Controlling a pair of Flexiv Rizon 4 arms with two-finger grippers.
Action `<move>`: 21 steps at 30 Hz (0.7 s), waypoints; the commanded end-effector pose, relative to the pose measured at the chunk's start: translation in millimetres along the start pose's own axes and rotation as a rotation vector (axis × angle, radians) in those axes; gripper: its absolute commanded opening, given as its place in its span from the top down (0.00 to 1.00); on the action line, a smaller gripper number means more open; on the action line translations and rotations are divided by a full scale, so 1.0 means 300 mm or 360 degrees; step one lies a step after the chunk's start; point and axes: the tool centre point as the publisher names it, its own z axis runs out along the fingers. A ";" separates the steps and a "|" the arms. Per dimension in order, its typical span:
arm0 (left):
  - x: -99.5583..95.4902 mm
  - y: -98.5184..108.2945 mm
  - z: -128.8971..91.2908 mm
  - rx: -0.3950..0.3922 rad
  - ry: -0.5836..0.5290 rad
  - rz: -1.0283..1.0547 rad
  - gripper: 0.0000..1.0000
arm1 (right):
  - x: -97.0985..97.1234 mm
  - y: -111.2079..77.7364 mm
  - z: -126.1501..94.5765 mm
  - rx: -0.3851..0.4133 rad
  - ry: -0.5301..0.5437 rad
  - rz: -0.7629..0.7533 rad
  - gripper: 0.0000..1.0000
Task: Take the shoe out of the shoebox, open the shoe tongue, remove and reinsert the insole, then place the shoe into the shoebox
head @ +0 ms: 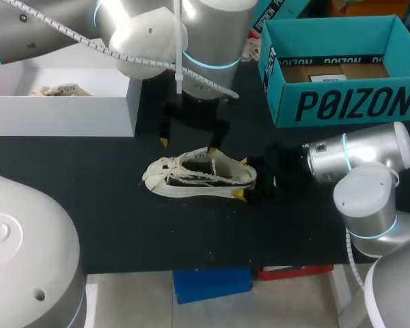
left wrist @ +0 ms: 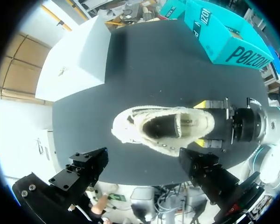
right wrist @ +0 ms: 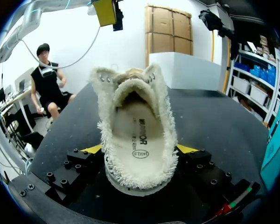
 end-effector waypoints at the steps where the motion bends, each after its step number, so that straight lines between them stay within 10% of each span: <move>1: 0.076 0.008 0.047 0.0030 -0.0067 0.0003 0.00 | -0.006 -0.005 0.009 0.0002 -0.0002 0.0001 1.00; 21: 0.207 -0.024 0.253 -0.0048 -0.0313 0.0039 0.00 | -0.006 -0.005 0.009 0.0002 -0.0002 0.0001 1.00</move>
